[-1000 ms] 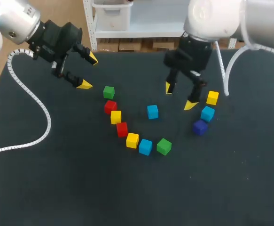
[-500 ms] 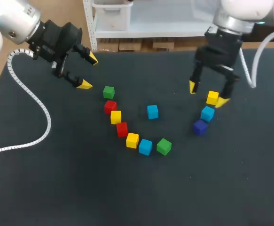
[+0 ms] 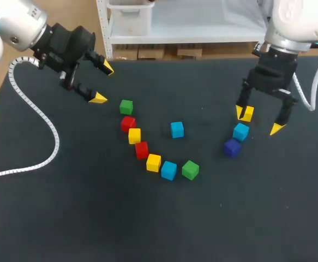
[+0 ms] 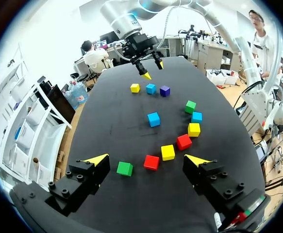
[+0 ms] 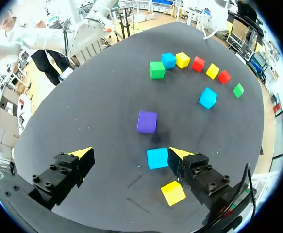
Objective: Place the blue cubes, place green cubes on the blue cubes, place the yellow cubes on the green cubes, then place the red cubes on the yellow cubes, and place purple cube on the red cubes.
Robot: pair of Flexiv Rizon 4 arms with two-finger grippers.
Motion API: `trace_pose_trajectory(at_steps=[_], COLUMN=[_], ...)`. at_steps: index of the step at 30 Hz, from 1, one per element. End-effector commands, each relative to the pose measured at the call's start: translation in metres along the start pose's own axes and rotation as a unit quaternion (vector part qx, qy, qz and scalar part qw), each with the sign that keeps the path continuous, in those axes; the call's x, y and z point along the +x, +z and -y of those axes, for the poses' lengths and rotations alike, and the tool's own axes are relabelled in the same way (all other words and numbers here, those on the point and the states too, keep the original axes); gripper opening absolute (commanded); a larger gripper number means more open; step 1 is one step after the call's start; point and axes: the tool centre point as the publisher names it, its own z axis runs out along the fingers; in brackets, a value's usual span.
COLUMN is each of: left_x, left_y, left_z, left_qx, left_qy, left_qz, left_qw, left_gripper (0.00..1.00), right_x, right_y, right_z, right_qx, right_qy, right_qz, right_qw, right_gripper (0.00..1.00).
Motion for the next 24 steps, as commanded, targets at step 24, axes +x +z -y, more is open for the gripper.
trace_pose_trajectory(at_steps=[24], left_x=[0.0], left_y=[0.0], left_z=[-0.002], left_qx=[0.002], left_qy=[0.0], left_qz=[0.0], left_qw=[1.0], left_gripper=[1.0], right_x=[0.036], right_y=[0.018], right_z=[0.039], right_qx=[0.003], right_qy=[-0.067], right_qz=[0.016], right_qw=[0.998], right_gripper=[1.0])
